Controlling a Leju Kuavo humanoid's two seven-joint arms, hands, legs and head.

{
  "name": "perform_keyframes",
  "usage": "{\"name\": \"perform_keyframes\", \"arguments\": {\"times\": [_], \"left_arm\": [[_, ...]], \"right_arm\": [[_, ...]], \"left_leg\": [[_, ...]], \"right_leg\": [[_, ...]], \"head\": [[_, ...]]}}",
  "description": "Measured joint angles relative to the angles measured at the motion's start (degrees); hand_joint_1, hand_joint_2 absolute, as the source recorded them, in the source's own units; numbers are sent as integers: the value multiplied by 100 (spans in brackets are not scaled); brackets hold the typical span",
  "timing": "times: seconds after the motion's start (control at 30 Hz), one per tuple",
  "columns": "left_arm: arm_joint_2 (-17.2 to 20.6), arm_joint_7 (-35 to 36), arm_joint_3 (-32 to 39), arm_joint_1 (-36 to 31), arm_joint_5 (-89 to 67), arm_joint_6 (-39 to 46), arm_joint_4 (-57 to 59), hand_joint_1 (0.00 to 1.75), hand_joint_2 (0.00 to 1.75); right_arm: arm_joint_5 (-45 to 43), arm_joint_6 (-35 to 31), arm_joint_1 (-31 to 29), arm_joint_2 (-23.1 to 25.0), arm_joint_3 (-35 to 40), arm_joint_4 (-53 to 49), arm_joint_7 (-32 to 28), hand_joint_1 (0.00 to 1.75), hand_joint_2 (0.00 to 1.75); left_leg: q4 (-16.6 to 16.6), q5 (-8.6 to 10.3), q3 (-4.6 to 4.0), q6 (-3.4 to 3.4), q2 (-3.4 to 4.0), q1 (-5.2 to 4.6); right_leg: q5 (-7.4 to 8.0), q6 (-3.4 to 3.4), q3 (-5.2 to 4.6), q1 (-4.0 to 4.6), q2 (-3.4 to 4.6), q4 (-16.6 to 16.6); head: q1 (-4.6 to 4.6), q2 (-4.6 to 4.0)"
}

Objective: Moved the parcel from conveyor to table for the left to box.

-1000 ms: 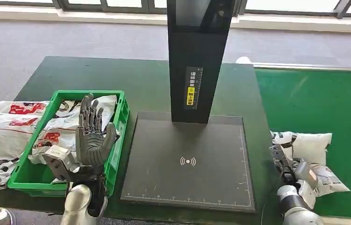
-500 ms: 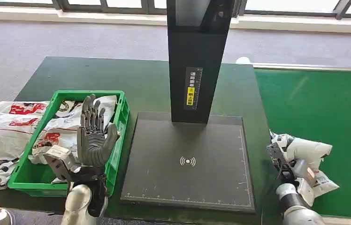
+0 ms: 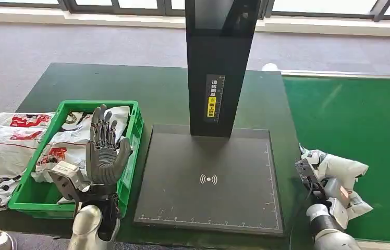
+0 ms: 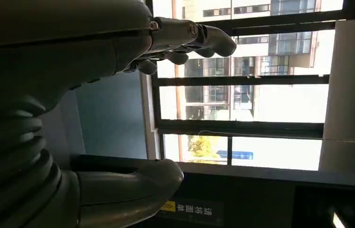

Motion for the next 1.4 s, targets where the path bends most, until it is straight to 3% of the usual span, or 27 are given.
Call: {"name": "perform_keyframes", "arguments": {"times": [0.47,0.6,0.73,0.8,0.93,1.07,1.4], "left_arm": [[0,0,0,0,2,0,7,0,175],[0,0,0,0,2,2,7,0,175],[0,0,0,3,2,63,4,0,175],[0,0,2,19,-4,115,-4,0,175],[0,0,2,72,-4,221,-46,0,175],[0,0,2,95,-4,258,-101,0,175],[0,0,2,130,-4,260,-118,0,175]], "right_arm": [[-2,-13,1,-2,2,7,-15,175,175],[-68,-403,11,0,7,7,-219,175,175],[-440,-1380,74,41,11,1,-895,175,175],[-766,-1672,157,186,-38,-415,-1920,175,175],[-883,-1753,165,755,-410,-1699,-3328,175,175],[-817,-1751,180,1162,-612,-2452,-3438,175,175],[-839,-1751,180,1294,-691,-2743,-3469,175,175]], "left_leg": [[0,0,-1,0,0,0],[0,0,-3,0,0,0],[0,0,-11,0,-3,-2],[-1,0,-15,-1,-4,-2],[-2,1,-19,-1,-4,1],[-2,0,-22,-2,-10,2],[-2,0,-22,-1,-12,2]], "right_leg": [[0,0,0,0,0,0],[0,0,-2,0,-1,1],[0,0,-9,0,-2,4],[0,0,-13,0,-3,6],[-3,-4,-19,2,-1,7],[-5,-6,-20,3,-7,7],[-5,-6,-19,2,-8,6]], "head": [[2,0],[2,2],[2,2],[2,0],[2,2],[2,2],[2,0]]}}
